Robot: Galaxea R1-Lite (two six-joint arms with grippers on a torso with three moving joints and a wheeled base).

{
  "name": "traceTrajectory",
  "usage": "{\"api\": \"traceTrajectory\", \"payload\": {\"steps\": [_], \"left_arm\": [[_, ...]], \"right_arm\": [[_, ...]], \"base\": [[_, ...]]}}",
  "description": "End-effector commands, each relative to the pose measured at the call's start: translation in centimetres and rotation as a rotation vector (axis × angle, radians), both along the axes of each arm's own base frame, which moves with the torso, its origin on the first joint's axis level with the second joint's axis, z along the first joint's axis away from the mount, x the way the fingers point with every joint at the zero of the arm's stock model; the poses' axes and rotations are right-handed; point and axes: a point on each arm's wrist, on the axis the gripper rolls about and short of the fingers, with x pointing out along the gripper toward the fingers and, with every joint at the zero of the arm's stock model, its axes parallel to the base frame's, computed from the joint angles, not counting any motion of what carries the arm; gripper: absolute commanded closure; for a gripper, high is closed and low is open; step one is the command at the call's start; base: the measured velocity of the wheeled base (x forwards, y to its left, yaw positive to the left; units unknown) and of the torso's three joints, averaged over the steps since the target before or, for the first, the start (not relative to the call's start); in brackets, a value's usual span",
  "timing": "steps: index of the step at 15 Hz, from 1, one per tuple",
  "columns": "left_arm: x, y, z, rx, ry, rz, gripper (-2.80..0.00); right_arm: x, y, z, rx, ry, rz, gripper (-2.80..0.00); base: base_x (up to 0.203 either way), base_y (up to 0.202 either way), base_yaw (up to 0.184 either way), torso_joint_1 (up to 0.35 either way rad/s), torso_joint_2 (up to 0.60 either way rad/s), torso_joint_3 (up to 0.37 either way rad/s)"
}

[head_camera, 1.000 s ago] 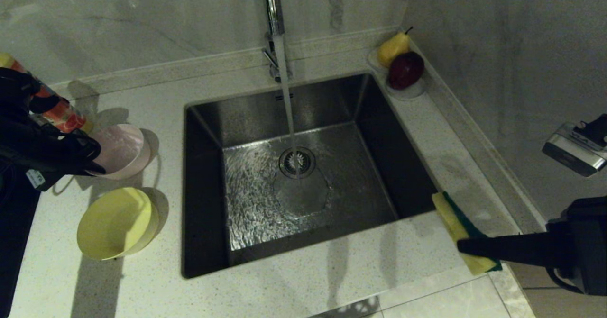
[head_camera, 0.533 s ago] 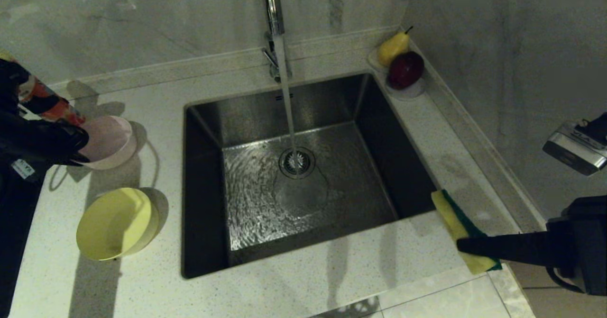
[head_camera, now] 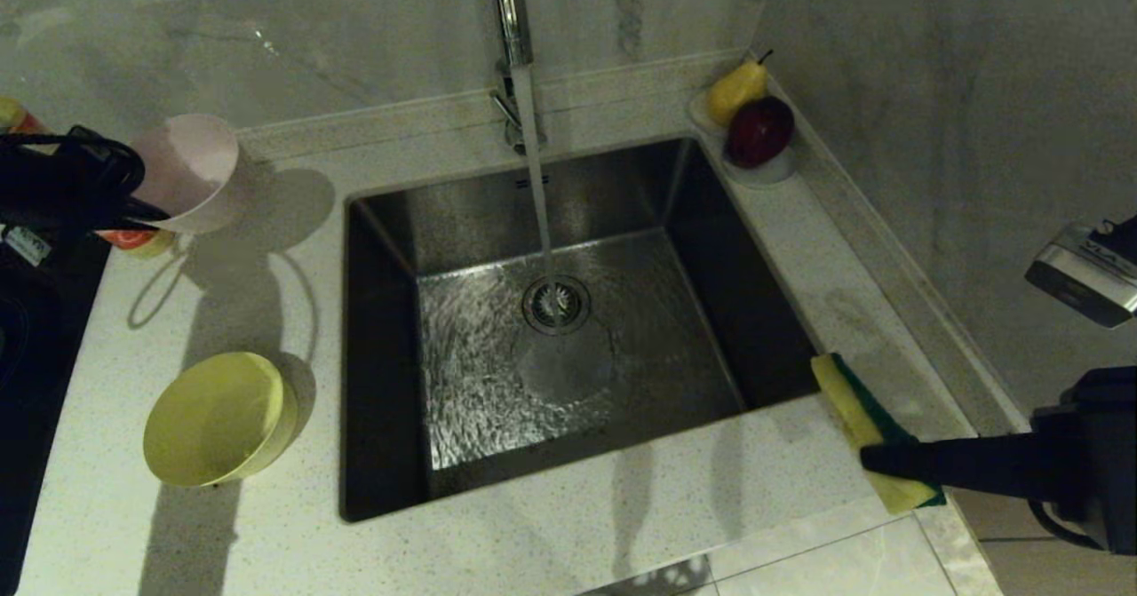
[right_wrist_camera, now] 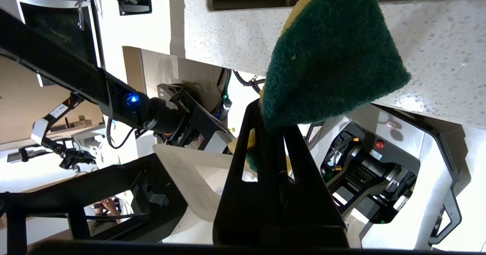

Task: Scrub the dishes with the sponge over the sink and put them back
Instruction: Wash the bowl

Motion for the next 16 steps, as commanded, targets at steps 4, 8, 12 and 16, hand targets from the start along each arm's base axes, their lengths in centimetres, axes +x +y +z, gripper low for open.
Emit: {"api": "traceTrajectory", "payload": {"steps": [4,8,12,16], "left_arm": [[-0.4,-7.4,1.7,0.067,-0.028,-0.106,0.00],[0.4,-13.9,0.5,0.118,0.020,-0.174,0.00],[0.6,-20.2,-1.0,0.154,0.046,-0.310,0.00],[1.9,-24.2,-3.2,0.158,0.075,-0.379,0.00]], "right_arm": [[-0.7,-0.4,0.4,0.014,-0.022,0.005,0.00],[-1.0,-0.5,0.2,0.014,-0.023,0.003,0.00],[-1.0,-0.5,0.5,0.015,-0.035,0.001,0.00],[-1.2,-0.6,0.6,0.019,-0.042,0.003,0.00]], "base": [[0.000,0.000,0.000,0.000,0.00,0.000],[0.000,0.000,0.000,0.000,0.00,0.000],[0.000,0.000,0.000,0.000,0.00,0.000],[0.000,0.000,0.000,0.000,0.00,0.000]]}}
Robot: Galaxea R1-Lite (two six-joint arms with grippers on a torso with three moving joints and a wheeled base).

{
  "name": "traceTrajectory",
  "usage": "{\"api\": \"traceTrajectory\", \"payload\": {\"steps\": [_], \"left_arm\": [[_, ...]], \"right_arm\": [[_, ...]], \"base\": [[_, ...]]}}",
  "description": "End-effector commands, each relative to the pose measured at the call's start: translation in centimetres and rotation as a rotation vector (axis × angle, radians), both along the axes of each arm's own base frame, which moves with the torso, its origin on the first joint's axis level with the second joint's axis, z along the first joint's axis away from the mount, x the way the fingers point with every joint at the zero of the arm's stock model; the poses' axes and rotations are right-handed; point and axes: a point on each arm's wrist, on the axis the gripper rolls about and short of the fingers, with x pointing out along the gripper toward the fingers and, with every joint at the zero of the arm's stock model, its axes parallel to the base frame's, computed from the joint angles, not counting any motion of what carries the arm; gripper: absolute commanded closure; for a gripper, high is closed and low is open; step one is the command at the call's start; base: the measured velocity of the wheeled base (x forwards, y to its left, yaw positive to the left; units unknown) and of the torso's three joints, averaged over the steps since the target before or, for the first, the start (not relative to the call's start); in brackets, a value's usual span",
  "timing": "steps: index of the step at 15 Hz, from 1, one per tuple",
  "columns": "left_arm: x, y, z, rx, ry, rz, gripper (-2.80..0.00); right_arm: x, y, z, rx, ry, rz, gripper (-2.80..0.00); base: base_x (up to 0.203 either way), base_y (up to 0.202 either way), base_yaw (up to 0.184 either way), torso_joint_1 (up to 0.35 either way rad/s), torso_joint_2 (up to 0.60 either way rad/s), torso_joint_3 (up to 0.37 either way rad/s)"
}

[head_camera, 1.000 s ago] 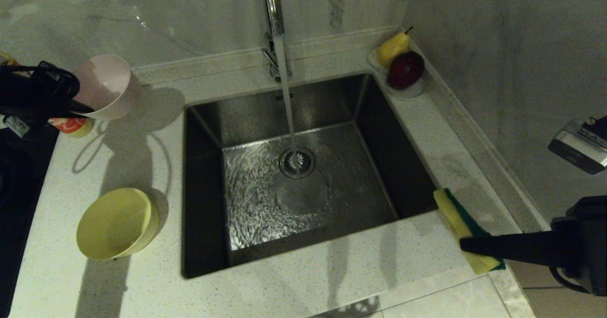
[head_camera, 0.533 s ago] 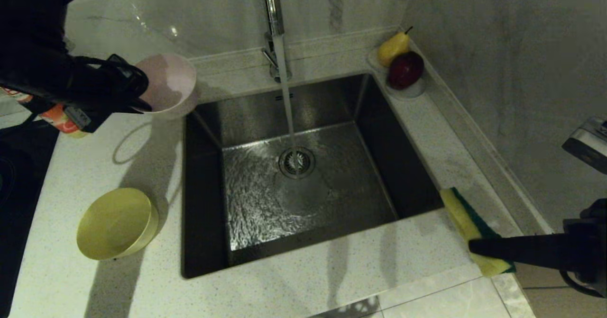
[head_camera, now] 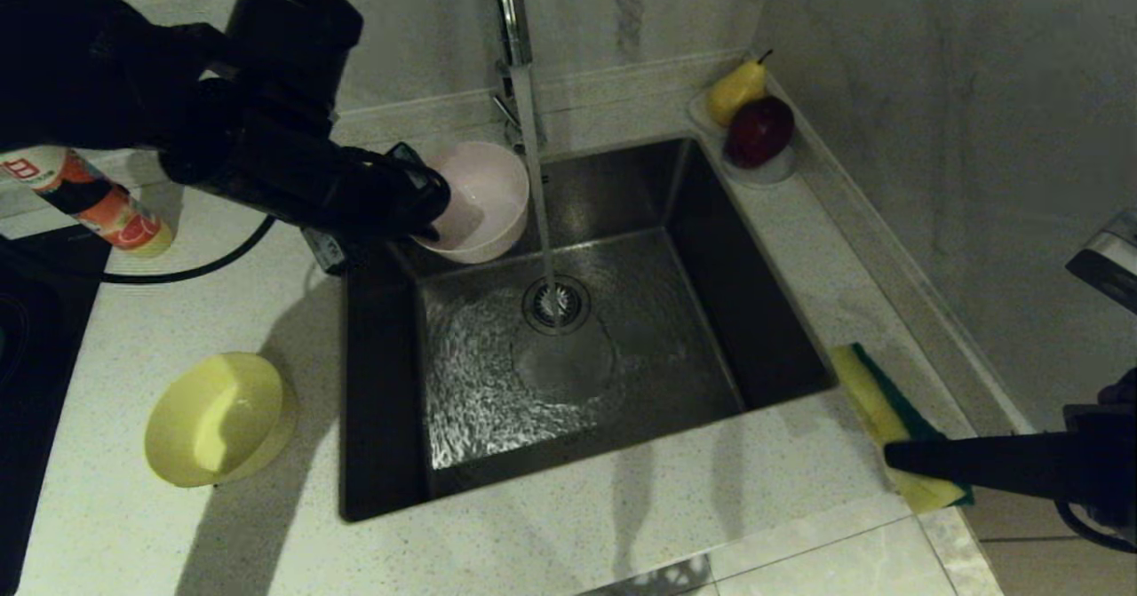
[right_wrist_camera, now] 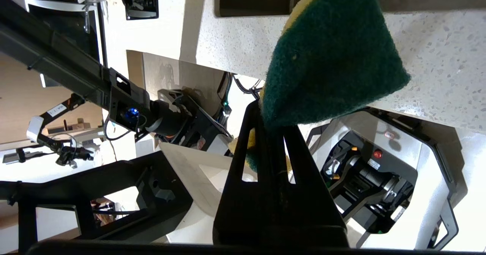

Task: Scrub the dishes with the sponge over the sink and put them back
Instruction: Wash the bowl

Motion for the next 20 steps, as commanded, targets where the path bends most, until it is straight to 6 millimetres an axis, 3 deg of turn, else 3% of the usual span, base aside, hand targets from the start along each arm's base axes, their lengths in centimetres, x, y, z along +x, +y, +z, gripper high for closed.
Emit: {"api": "traceTrajectory", "payload": {"steps": [1,13,20], "left_arm": [[1.3,-2.0,-1.8,0.016,0.036,-0.022,0.00],[2.3,-4.1,-3.8,0.007,0.080,-0.038,0.00],[1.9,-4.5,-3.8,0.008,0.078,-0.031,0.00]], "right_arm": [[-0.2,-0.1,0.0,0.003,0.001,0.002,0.00],[-0.6,-0.4,-0.3,0.002,0.003,-0.001,0.00],[-1.0,-0.6,-0.1,0.007,-0.008,-0.002,0.00]], "base": [[0.000,0.000,0.000,0.000,0.00,0.000],[0.000,0.000,0.000,0.000,0.00,0.000],[0.000,0.000,0.000,0.000,0.00,0.000]]}}
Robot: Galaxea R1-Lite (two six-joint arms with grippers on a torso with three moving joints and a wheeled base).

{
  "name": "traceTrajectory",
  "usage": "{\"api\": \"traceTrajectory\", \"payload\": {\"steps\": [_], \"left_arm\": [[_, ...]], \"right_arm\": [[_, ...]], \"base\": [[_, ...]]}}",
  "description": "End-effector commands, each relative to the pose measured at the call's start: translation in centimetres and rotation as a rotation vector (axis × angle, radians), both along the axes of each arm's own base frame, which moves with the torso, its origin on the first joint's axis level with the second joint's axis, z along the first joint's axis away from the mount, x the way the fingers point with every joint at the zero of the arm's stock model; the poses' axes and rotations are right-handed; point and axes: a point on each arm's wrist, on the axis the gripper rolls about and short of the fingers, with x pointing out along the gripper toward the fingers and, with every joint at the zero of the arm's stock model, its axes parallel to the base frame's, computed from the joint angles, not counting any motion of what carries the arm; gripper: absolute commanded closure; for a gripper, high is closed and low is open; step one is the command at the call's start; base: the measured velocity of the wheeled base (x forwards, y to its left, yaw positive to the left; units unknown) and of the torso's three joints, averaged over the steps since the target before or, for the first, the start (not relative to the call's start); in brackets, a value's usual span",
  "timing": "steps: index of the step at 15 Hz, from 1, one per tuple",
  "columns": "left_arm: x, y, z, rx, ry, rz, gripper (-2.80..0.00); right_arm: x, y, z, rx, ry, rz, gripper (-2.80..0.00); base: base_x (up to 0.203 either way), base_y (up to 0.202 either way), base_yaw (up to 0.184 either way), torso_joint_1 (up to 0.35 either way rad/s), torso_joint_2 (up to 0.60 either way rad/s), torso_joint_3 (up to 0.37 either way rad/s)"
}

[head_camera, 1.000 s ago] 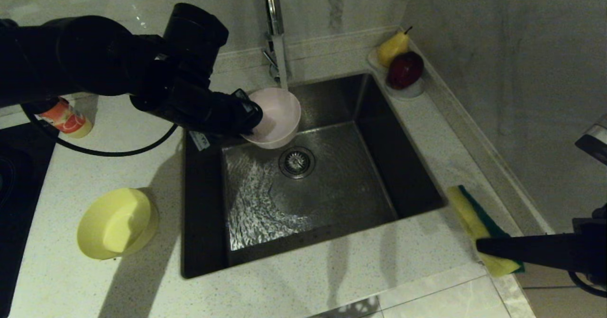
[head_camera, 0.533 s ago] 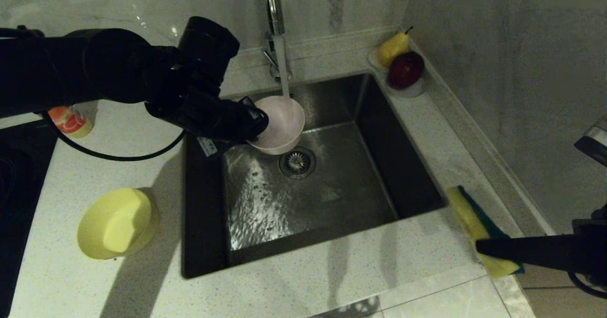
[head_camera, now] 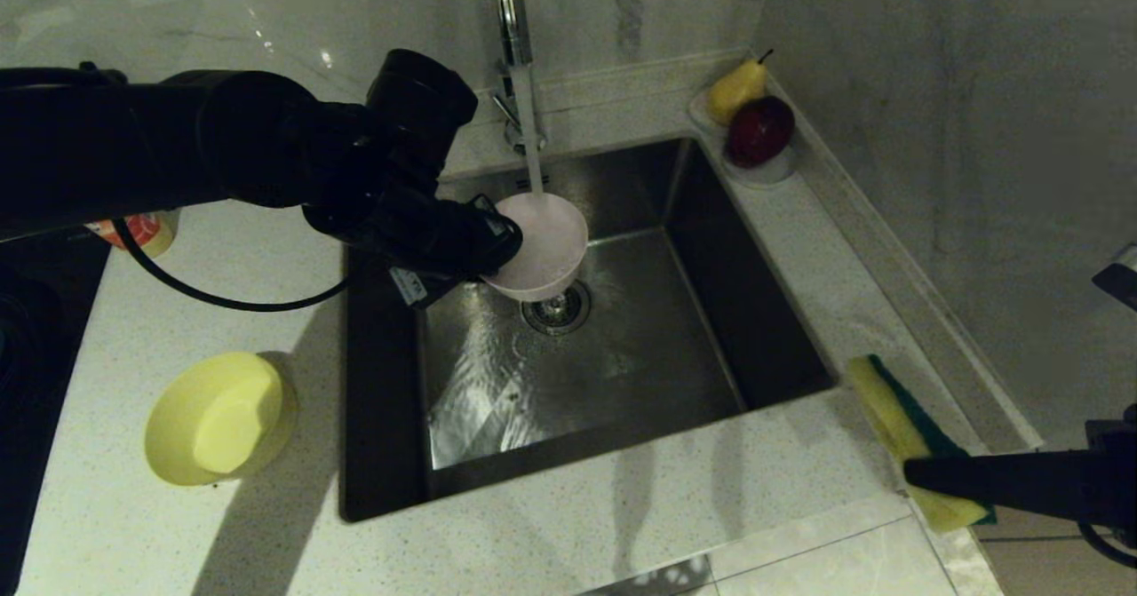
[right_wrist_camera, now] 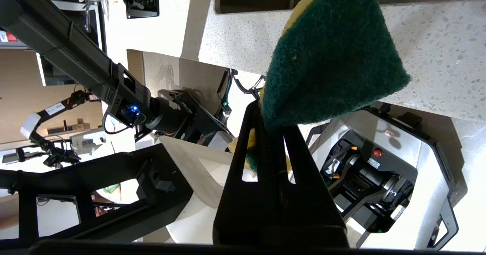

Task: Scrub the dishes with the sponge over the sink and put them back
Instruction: Wash the bowl

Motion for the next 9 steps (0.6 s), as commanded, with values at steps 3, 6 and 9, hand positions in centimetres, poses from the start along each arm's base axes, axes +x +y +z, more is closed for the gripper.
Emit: {"api": "traceTrajectory", "payload": {"steps": [3,6,9], "left_arm": [[-0.3,0.2,-0.1,0.011,0.011,0.011,0.00],[-0.5,0.5,0.3,0.046,-0.017,0.063,0.00],[-1.6,1.3,1.9,0.101,-0.098,0.077,0.00]], "right_arm": [[-0.1,-0.1,0.2,0.007,-0.004,0.001,0.00],[-0.3,-0.2,0.0,0.003,-0.001,0.000,0.00],[-0.3,-0.2,0.2,0.004,-0.008,-0.002,0.00]], "base": [[0.000,0.000,0.000,0.000,0.00,0.000],[0.000,0.000,0.000,0.000,0.00,0.000],[0.000,0.000,0.000,0.000,0.00,0.000]]}}
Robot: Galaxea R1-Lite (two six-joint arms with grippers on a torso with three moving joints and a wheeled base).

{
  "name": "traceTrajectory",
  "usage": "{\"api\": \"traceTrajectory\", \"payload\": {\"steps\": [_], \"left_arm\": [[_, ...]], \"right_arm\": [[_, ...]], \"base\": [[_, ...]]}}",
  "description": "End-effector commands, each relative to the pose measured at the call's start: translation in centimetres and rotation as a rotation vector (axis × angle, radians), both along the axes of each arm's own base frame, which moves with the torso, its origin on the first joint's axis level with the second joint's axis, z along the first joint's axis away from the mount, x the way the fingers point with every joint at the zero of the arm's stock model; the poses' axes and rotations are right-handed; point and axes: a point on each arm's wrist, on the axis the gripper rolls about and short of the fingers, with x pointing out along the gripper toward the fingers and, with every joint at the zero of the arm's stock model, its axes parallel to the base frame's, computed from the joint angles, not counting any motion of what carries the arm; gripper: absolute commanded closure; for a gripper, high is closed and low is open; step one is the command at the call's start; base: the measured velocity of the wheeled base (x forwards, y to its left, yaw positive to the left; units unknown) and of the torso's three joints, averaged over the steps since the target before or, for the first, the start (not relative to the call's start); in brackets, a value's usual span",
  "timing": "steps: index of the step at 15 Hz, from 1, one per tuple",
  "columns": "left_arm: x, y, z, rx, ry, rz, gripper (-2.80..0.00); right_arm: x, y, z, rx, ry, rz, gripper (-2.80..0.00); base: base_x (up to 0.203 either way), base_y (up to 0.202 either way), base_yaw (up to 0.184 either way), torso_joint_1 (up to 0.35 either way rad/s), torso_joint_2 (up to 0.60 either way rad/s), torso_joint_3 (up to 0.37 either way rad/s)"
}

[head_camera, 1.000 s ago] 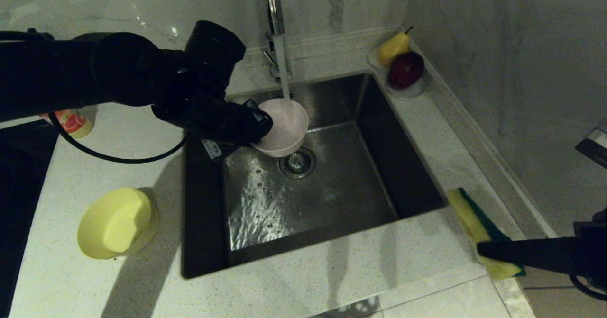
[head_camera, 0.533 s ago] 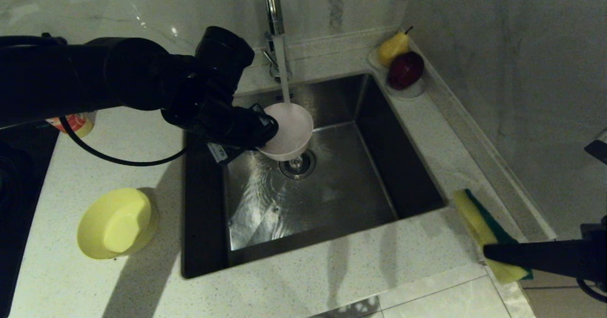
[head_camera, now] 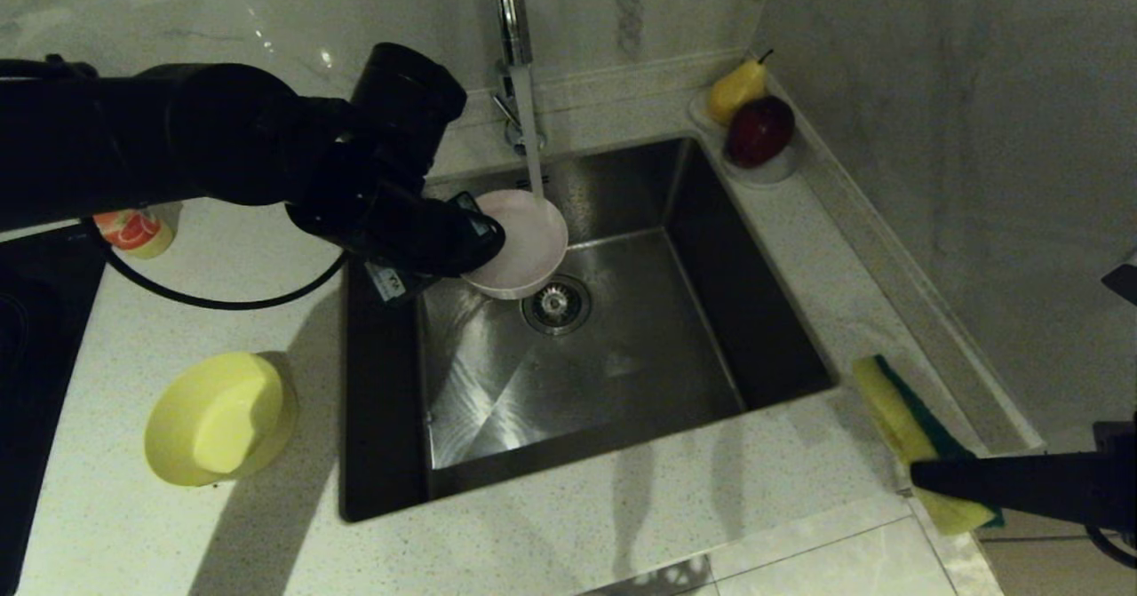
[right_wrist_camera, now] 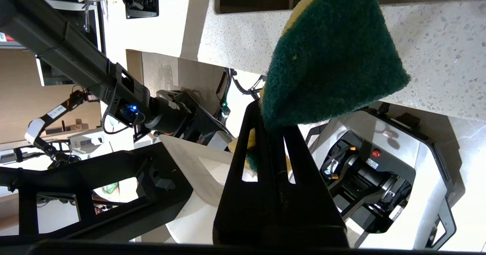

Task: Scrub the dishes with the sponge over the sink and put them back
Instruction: Wash the bowl

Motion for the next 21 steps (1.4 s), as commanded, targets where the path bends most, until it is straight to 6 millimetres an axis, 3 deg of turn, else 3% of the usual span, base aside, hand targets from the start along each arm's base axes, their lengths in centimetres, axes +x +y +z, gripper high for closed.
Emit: {"api": "traceTrajectory", "payload": {"steps": [1,7,15,21], "left_arm": [[-1.2,0.9,2.0,0.011,-0.089,0.009,0.00],[-3.4,2.7,4.9,0.190,-0.396,-0.038,0.00],[-5.6,4.3,2.5,0.441,-0.800,-0.068,0.00],[-7.6,6.0,3.8,0.514,-0.988,-0.030,0.00]], "right_arm": [[0.0,0.0,0.2,0.006,-0.005,0.001,0.00],[0.5,0.3,-0.1,-0.023,-0.019,0.017,0.00],[0.5,0.3,-0.8,-0.034,0.001,0.022,0.00],[0.8,0.5,-1.1,-0.040,0.017,0.026,0.00]], "base": [[0.000,0.000,0.000,0.000,0.00,0.000],[0.000,0.000,0.000,0.000,0.00,0.000],[0.000,0.000,0.000,0.000,0.00,0.000],[0.000,0.000,0.000,0.000,0.00,0.000]]}}
